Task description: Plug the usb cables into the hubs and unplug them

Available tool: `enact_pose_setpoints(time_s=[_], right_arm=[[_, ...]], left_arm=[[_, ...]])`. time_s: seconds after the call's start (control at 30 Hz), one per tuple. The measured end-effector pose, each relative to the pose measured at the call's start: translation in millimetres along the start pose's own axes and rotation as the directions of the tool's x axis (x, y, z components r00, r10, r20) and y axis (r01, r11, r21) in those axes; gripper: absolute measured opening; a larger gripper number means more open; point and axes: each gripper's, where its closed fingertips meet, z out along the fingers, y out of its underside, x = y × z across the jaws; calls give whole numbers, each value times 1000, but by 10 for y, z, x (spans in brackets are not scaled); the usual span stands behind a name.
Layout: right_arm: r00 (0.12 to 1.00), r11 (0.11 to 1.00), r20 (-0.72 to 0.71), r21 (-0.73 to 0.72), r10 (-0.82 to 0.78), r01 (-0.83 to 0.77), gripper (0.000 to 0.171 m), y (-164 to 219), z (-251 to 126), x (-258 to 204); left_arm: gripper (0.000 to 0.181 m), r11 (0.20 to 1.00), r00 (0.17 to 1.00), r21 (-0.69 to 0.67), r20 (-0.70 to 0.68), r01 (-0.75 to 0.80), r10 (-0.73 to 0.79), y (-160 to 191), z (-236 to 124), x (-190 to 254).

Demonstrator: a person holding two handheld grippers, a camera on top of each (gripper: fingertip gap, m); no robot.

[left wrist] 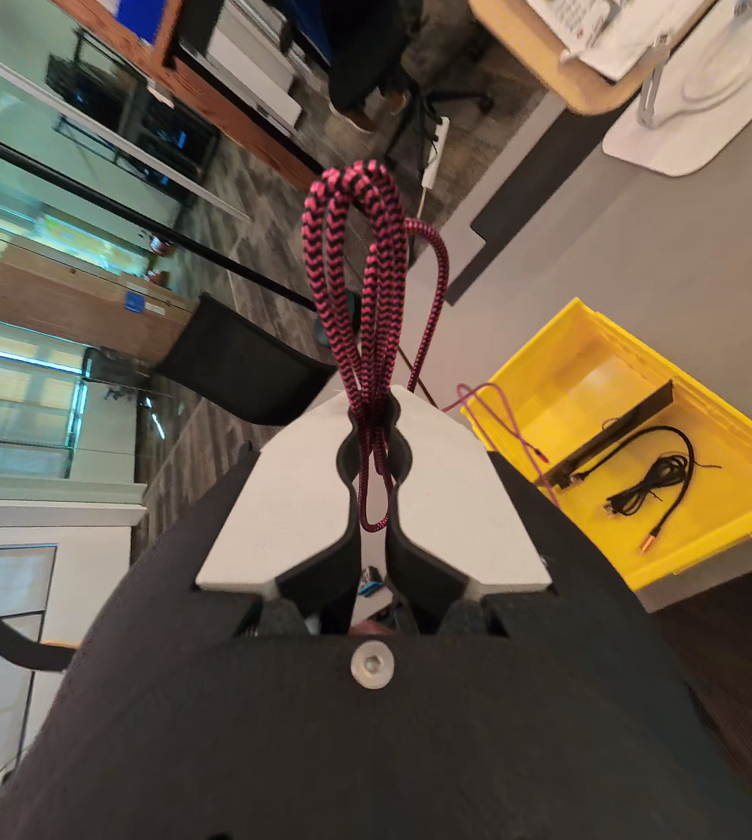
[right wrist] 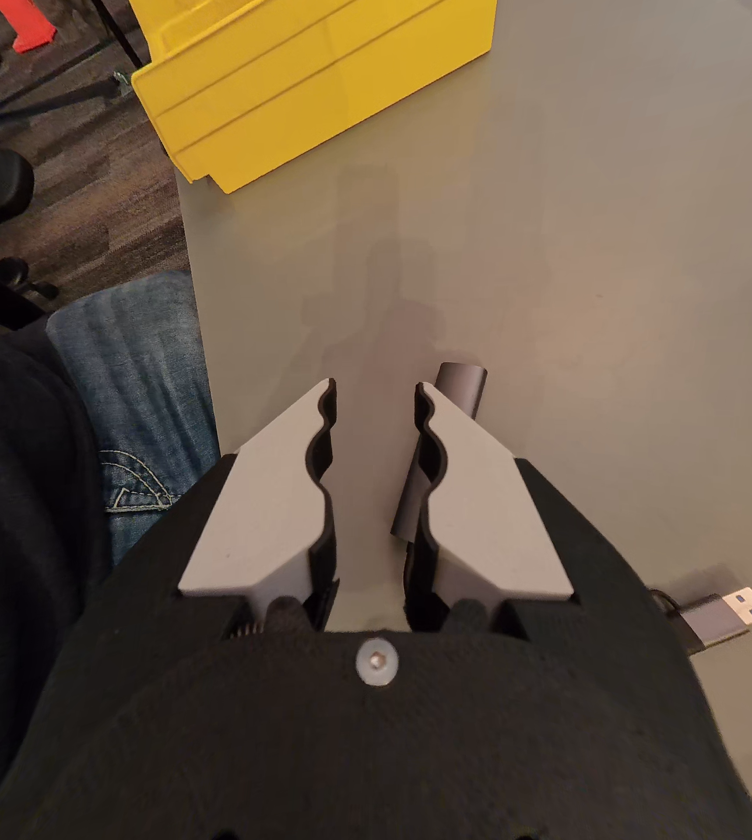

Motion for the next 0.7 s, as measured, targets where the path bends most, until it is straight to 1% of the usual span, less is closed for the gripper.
enact_pose_setpoints(time_s=[0.1, 0.17, 0.27, 0.37, 0.47, 0.6, 0.7], right_arm=[[1000, 1000, -3, 6, -1, 1, 33, 0, -26, 1], [1000, 1000, -7, 11, -1, 1, 33, 3, -47, 6], [1000, 1000, -16, 9, 2, -2, 34, 33, -78, 18], [1000, 1000, -23, 7, 3, -3, 35, 79, -113, 16], [999, 1000, -34, 7, 6, -6, 36, 136, -169, 11], [999, 1000, -49, 15, 14, -13, 36, 236, -269, 20], [998, 1000, -59, 13, 26, -25, 36, 339, -302, 56]], left_arm=[[6, 998, 1000, 57, 25, -7, 5, -232, -127, -49], [6, 994, 1000, 108, 12, -6, 5, -425, -159, 9], [6, 986, 999, 159, 1, -44, 45, -761, -129, 170], [6, 971, 996, 225, -28, -81, 89, -1139, -54, 371], [6, 953, 988, 292, -96, -85, 118, -1462, 23, 642], [6, 933, 973, 349, -171, -88, 156, -1702, 113, 1057], [6, 926, 956, 374, -253, -48, 151, -1807, 250, 1378]])
